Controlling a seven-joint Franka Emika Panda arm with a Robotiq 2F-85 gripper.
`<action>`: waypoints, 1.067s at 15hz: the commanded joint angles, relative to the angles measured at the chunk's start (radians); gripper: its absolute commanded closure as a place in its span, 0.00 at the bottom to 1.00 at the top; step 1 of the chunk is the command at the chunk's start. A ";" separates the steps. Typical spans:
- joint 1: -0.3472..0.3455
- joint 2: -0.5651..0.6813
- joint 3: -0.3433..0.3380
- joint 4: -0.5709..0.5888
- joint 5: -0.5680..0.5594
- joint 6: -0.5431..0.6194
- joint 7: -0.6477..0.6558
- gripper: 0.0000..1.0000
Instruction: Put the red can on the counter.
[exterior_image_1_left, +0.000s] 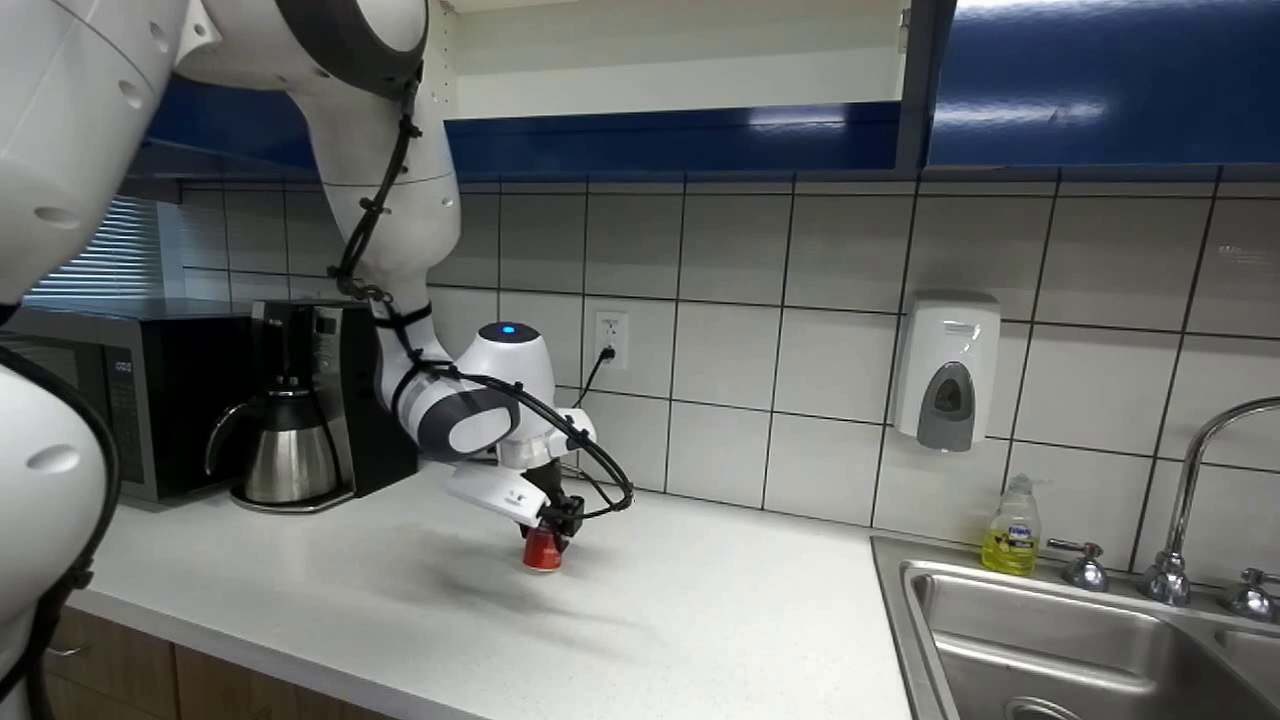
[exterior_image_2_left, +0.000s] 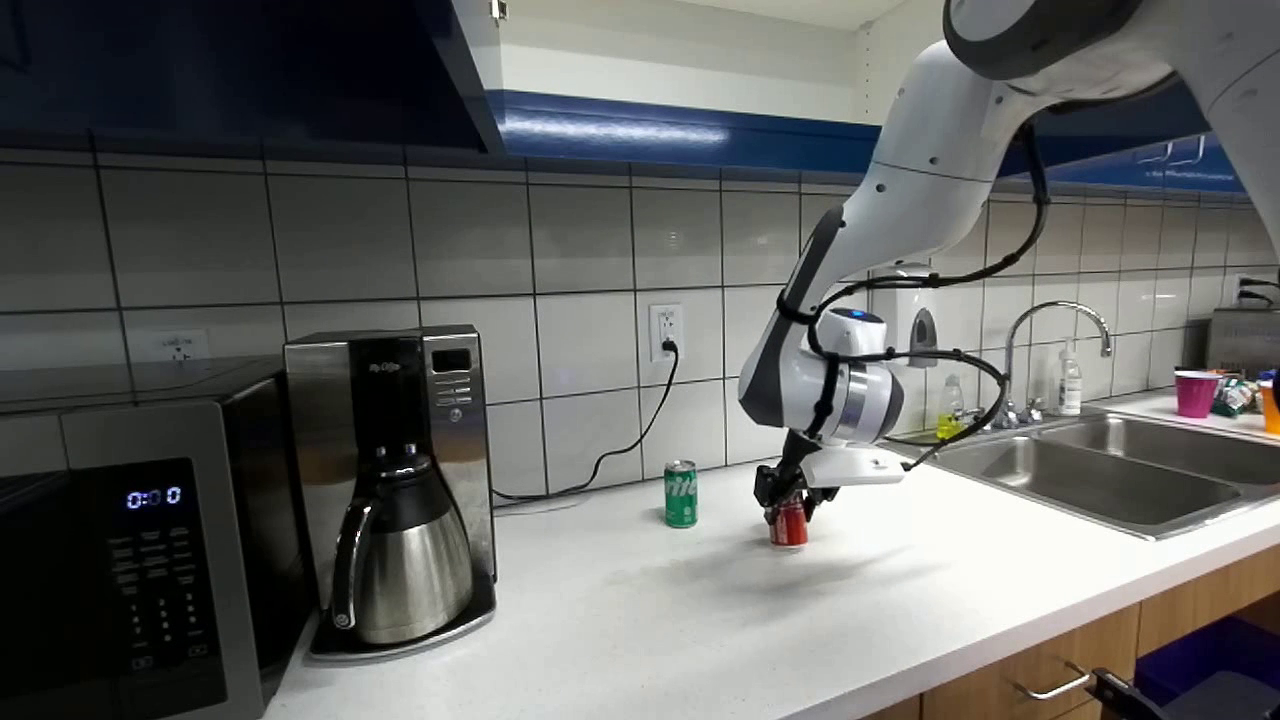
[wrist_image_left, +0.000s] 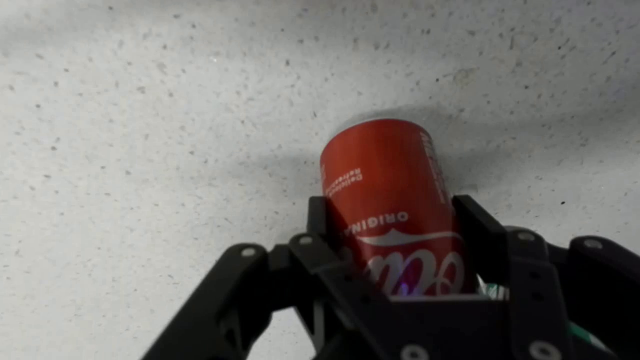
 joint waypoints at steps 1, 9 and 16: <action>-0.061 0.052 0.052 0.051 -0.004 0.038 -0.039 0.61; -0.042 -0.032 0.009 -0.004 -0.017 -0.029 -0.019 0.00; 0.026 -0.282 -0.100 -0.160 -0.092 -0.262 0.033 0.00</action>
